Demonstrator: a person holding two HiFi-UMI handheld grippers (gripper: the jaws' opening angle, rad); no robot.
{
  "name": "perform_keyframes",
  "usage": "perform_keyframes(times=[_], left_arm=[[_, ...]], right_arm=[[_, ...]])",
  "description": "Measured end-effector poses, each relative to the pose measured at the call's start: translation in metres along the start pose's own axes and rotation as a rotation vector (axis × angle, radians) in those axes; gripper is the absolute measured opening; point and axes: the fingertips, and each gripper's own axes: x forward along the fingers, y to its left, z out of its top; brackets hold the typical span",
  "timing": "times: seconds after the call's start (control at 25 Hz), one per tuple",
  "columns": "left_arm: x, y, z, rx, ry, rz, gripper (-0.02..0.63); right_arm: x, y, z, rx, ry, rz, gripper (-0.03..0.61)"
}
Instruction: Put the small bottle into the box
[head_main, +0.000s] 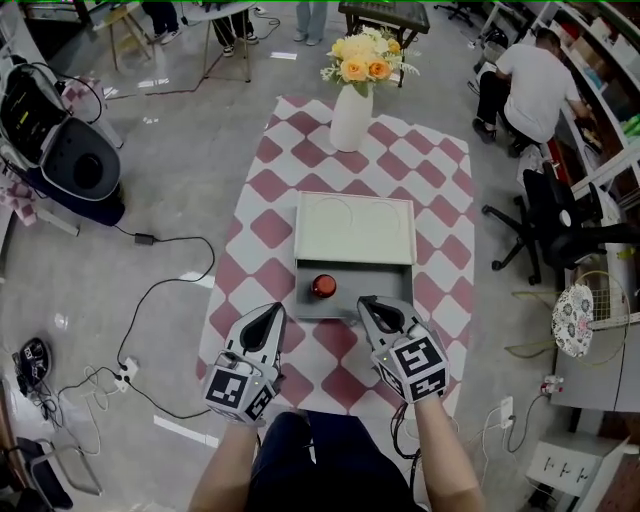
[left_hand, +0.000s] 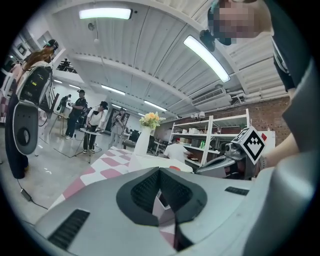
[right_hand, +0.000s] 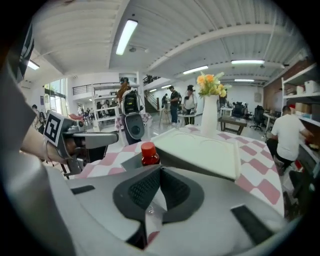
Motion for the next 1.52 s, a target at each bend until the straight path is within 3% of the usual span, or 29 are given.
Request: perform_keyframes(times=[0.28,0.4,0.68,1.52], left_arm=[[-0.018,-0.022,0.002,0.034,-0.003,-0.020,0.012],[-0.028,-0.037,0.006,0.040,-0.012,-0.039,0.012],[-0.053,-0.066,0.014,0.066,-0.035,-0.068,0.011],[-0.140,-0.114,0.060,0.065,-0.134,-0.104,0.011]], right_arm=[[-0.055,0.014,0.012,0.105,-0.224,-0.068,0.003],[-0.081,0.021,0.011,0.100,-0.284,-0.129,0.002],[-0.126,0.043,0.002,0.168,-0.350,-0.158,0.003],[-0.223,0.112,0.022,0.134,-0.473,-0.207,0.002]])
